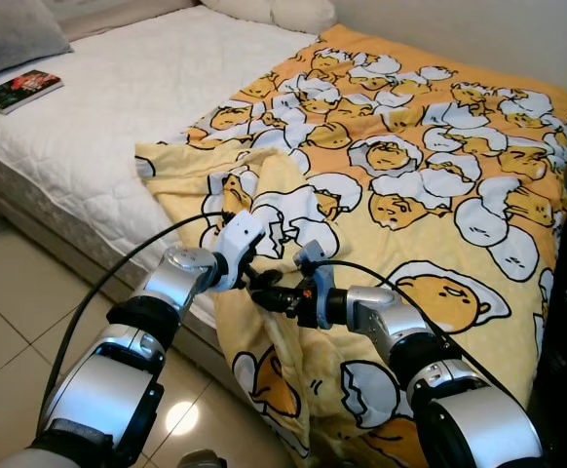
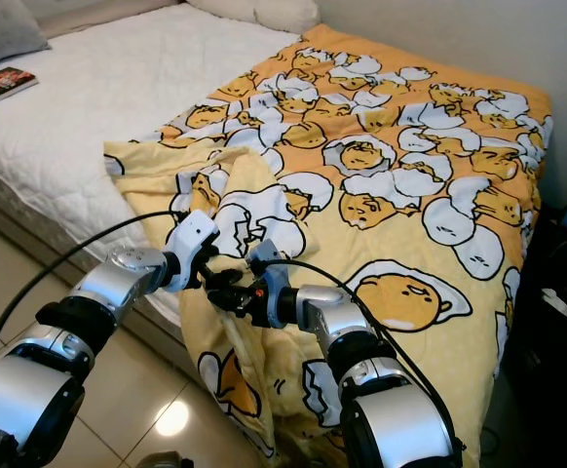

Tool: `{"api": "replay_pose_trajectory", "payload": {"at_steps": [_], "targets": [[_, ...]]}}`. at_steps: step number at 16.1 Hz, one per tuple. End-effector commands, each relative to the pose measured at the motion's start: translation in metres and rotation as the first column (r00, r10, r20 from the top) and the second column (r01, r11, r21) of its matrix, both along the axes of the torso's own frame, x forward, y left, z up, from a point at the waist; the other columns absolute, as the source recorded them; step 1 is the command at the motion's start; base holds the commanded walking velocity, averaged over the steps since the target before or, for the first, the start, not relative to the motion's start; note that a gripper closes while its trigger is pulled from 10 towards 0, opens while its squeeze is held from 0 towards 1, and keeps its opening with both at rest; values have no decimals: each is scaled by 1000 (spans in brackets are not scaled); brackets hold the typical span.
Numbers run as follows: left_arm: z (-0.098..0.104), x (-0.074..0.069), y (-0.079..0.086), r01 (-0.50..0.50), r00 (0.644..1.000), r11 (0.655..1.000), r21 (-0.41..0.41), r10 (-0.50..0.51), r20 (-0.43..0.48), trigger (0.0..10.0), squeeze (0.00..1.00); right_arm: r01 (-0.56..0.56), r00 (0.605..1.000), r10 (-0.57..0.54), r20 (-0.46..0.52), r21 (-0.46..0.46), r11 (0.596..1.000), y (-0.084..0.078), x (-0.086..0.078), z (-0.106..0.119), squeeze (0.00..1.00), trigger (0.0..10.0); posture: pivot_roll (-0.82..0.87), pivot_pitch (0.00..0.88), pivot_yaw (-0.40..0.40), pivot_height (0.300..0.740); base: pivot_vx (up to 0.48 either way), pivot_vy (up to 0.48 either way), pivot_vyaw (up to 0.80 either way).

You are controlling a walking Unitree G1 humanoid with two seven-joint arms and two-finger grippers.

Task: Clean up the room

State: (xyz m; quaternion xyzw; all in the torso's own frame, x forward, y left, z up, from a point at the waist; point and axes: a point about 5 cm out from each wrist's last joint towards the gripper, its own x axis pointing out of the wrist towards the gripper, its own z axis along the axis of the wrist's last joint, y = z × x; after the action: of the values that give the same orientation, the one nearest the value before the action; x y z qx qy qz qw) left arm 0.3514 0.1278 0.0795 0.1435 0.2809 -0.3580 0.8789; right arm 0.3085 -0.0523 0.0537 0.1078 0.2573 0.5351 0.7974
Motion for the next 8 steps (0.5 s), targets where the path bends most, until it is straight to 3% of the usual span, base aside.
{"api": "replay_pose_trajectory", "payload": {"at_steps": [1,8], "targets": [[0,2,2,-25,1000,1000,14,25,-5,0,0,-10,999,9,52,11,1000,1,5,9,0,0,18,0,-24,740,0,0,0],[-1,3,2,-25,1000,1000,2,25,-3,0,0,-14,998,13,58,6,1000,4,4,8,0,0,25,0,-23,740,0,0,0]]}}
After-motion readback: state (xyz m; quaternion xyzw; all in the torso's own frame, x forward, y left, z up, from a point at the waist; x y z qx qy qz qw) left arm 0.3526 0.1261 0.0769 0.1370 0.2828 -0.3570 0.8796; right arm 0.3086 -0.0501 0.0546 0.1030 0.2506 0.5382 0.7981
